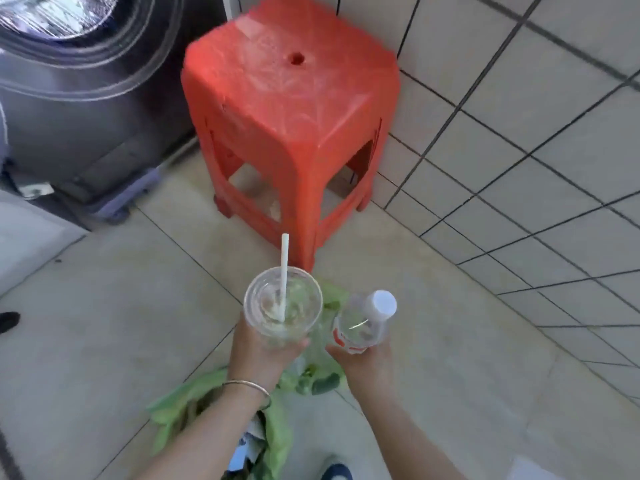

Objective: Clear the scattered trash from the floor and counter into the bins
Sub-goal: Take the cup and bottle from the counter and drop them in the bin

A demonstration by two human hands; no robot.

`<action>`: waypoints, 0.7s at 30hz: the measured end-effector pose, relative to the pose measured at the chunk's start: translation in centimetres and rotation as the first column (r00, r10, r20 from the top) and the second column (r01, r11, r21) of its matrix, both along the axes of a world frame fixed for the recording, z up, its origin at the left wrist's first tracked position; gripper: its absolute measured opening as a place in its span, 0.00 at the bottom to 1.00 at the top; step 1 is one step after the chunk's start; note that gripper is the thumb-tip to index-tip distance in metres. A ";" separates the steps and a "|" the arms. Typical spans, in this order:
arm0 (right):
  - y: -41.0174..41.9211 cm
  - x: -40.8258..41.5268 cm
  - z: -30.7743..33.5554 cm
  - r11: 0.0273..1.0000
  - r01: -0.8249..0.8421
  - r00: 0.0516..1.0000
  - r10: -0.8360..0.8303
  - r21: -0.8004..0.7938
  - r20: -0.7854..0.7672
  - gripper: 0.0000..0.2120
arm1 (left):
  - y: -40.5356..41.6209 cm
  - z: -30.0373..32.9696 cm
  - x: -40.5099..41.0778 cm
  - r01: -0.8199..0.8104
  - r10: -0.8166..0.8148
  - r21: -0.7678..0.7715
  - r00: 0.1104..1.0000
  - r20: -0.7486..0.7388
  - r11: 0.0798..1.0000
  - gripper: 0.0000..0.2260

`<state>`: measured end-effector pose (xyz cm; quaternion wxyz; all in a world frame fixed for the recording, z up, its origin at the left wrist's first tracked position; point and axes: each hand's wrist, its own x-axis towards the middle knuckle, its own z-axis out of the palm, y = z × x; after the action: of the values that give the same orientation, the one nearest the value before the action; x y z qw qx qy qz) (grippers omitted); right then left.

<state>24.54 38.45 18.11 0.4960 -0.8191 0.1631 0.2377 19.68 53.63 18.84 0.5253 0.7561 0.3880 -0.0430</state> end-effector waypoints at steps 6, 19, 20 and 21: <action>1.2 -1.0 -11.8 0.997 0.021 0.997 -0.026 -0.068 -0.076 0.34 | -1.8 -11.3 -0.1 -0.032 0.024 -0.035 0.975 -0.220 0.999 0.34; 2.5 0.2 -23.3 0.956 0.191 0.892 -0.263 -0.222 -0.367 0.37 | -4.2 -21.6 3.1 -0.135 0.055 -0.142 0.885 -0.463 0.981 0.34; 2.5 0.2 -23.4 0.956 0.187 0.886 -0.263 -0.225 -0.381 0.36 | -4.1 -22.0 3.2 -0.122 0.047 -0.133 0.883 -0.467 0.983 0.33; 2.5 0.2 -23.5 0.957 0.181 0.878 -0.261 -0.226 -0.402 0.33 | -4.1 -22.2 3.2 -0.108 0.038 -0.123 0.883 -0.467 0.987 0.31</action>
<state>24.71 40.90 -5.37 0.3954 -0.7644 0.3815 0.3374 22.91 49.49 -3.38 0.4726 0.6685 0.5260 -0.2304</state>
